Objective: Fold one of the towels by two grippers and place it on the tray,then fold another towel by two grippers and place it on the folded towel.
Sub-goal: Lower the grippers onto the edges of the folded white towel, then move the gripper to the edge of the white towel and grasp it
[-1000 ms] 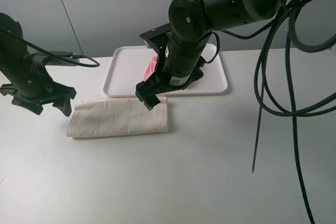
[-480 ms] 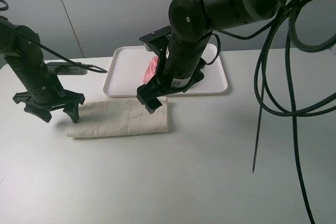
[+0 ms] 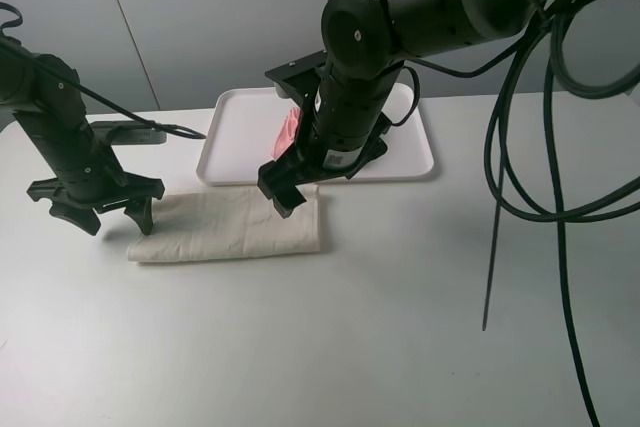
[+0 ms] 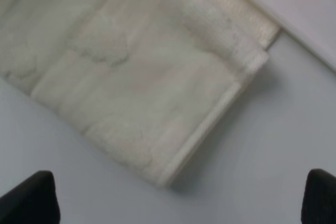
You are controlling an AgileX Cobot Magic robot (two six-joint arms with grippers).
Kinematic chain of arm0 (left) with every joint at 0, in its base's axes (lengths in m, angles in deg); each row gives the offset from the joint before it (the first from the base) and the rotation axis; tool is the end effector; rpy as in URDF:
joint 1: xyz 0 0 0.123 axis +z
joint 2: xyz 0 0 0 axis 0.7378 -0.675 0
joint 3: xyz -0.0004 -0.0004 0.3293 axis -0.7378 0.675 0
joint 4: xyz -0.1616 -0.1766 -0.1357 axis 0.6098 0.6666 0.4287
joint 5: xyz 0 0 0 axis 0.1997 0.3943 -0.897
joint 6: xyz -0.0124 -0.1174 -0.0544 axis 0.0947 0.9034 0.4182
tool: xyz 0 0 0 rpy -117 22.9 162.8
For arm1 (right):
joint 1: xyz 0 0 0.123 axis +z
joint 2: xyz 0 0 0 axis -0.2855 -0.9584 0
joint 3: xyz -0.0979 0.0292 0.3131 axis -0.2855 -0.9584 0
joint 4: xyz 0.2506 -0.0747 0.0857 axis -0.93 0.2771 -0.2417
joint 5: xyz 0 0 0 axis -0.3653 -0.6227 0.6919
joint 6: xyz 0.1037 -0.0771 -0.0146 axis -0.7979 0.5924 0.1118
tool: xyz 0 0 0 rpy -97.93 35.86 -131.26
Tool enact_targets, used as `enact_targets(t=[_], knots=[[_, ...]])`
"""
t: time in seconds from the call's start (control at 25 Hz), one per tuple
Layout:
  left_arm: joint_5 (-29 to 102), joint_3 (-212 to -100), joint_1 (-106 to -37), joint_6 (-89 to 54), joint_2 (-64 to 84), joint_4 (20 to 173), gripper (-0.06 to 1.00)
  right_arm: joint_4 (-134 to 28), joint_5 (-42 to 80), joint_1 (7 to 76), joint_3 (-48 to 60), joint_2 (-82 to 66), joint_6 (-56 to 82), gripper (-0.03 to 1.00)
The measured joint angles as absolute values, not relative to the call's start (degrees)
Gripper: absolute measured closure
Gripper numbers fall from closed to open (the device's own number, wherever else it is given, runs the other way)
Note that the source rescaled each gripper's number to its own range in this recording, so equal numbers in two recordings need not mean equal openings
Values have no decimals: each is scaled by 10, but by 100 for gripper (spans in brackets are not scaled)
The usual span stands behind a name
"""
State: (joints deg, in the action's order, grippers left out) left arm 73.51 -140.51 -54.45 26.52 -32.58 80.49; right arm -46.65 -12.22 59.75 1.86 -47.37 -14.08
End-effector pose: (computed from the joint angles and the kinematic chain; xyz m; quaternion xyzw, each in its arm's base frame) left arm 0.3835 -0.0424 0.0850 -0.0115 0.9995 0.0119 0.0260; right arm 0.3236 0.3058 0.1599 -0.3222 0.9339 0.0693 0.1384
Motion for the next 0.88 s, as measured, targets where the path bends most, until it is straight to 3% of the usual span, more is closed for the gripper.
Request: enact_targets(t=[0.28, 0.88], knots=[[738, -1410, -544, 266, -342, 807, -1, -470, -122, 594, 21, -476, -148, -3], [742, -1412, -544, 266, -344, 809, -1, -477, -193, 577, 142, -593, -204, -3]])
